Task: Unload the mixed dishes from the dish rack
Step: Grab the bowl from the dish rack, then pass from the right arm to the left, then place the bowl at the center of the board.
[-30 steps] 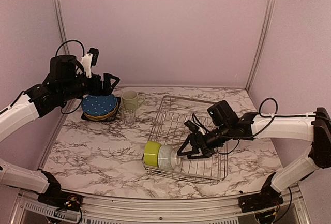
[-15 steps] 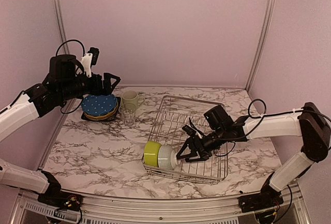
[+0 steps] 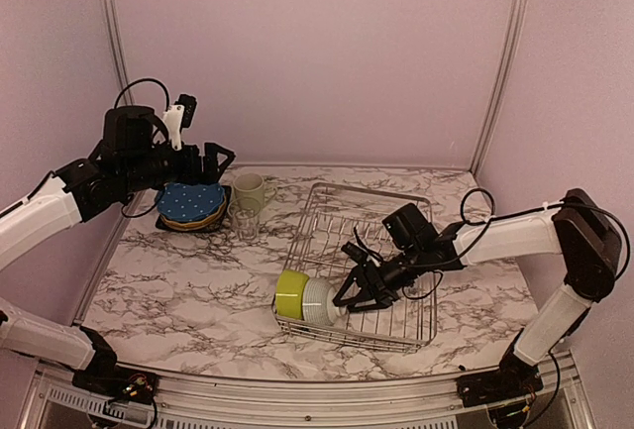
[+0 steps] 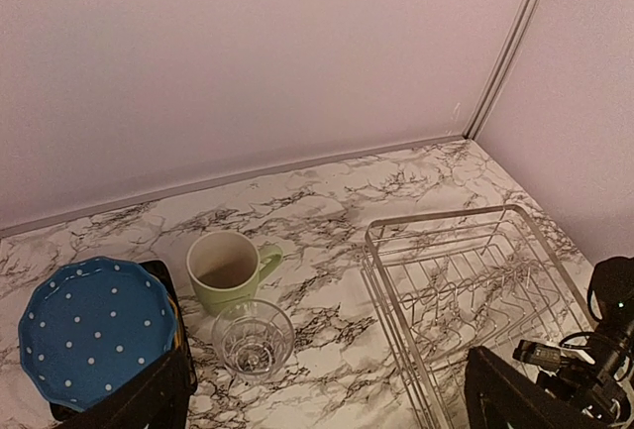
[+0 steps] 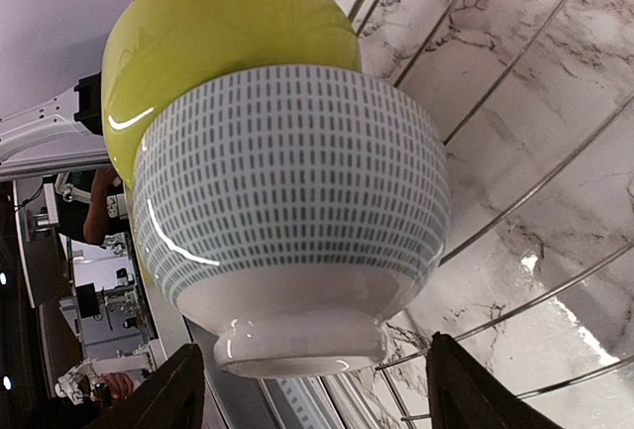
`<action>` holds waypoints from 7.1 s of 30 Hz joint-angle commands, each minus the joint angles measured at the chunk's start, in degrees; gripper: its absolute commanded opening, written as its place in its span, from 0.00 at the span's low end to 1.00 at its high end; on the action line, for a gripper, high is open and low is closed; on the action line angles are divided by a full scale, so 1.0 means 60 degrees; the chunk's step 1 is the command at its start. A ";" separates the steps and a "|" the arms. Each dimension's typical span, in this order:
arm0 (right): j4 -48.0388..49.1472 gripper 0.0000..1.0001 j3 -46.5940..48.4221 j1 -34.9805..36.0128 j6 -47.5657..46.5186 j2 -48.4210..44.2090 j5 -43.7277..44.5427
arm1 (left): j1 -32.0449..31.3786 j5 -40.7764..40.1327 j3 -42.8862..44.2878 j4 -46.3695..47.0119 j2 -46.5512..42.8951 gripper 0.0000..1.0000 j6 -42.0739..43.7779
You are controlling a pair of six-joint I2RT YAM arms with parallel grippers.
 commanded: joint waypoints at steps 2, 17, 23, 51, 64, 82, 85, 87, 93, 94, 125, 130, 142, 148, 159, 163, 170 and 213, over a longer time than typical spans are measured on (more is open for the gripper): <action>0.0127 0.72 0.0582 -0.0070 -0.0268 0.0277 -0.0355 | 0.0020 0.0077 0.0322 -0.0227 0.0216 0.99 0.0110; 0.0005 0.64 0.0530 -0.0028 -0.0154 0.0197 -0.0607 | 0.0019 0.0054 0.0374 -0.0256 0.0437 0.99 0.0255; 0.0168 0.61 0.0650 0.0227 0.0003 0.0412 -0.0541 | 0.0020 0.0066 0.0359 -0.0245 0.0439 0.99 0.0227; -0.0934 0.35 0.1123 0.0444 -0.0138 -0.0518 0.0246 | 0.0014 0.0202 0.0260 -0.0124 0.0238 0.99 0.0259; -0.1233 0.27 0.1209 0.0068 -0.0174 -0.1416 0.0312 | 0.0006 0.0818 0.0101 0.0174 0.0172 0.99 0.0283; -0.0252 0.27 0.3031 -0.0291 0.0001 -0.2057 -0.0052 | -0.0183 0.5496 -0.1397 0.2445 -0.1336 0.94 0.0041; 0.0067 0.27 0.3386 -0.0298 0.0160 -0.1974 -0.0257 | -0.0425 0.6136 -0.1329 0.2374 -0.1336 0.92 -0.0050; 0.0317 0.27 0.3637 -0.0302 0.0305 -0.1894 -0.0445 | -0.0696 0.6458 -0.1364 0.2373 -0.1383 0.90 0.0089; 0.0747 0.27 0.4308 -0.0302 0.0538 -0.1618 -0.0962 | -0.1514 0.6768 -0.1082 0.1296 -0.1296 0.89 0.1619; 0.0772 0.27 0.4360 -0.0306 0.0580 -0.1600 -0.1016 | -0.1651 0.6738 -0.0990 0.1175 -0.1212 0.89 0.1771; 0.1244 0.35 0.5069 -0.0185 0.0875 -0.0840 -0.2109 | -0.3305 0.6147 -0.0129 0.2257 0.0558 0.00 0.1922; 0.0808 0.71 0.4933 -0.0402 0.0609 -0.0941 -0.1834 | -0.3290 0.5391 -0.0213 0.1866 0.0115 0.00 0.1929; -0.1204 0.90 0.4625 -0.0888 -0.0619 -0.1269 -0.0504 | -0.2969 0.1143 0.0282 -0.2150 -0.0624 0.00 0.0308; -0.2223 0.90 0.4844 -0.0888 -0.1382 -0.1263 0.0193 | -0.2977 0.0072 0.0845 -0.4235 0.0083 0.00 -0.0208; -0.2680 0.90 0.4913 -0.0888 -0.1632 -0.1513 0.0607 | -0.2983 -0.1212 0.1416 -0.6030 0.2383 0.00 -0.0473; -0.2606 0.90 0.4742 -0.0888 -0.1579 -0.1693 0.0672 | -0.2970 -0.1325 0.1503 -0.6106 0.3105 0.00 -0.0557; -0.2527 0.90 0.4501 -0.0888 -0.1541 -0.1893 0.0763 | -0.2816 -0.1249 0.1343 -0.6176 0.3868 0.00 -0.0868; -0.2592 0.89 0.4616 -0.0888 -0.1566 -0.1611 0.0809 | -0.2364 -0.0930 0.1889 -0.6277 0.6016 0.00 -0.0327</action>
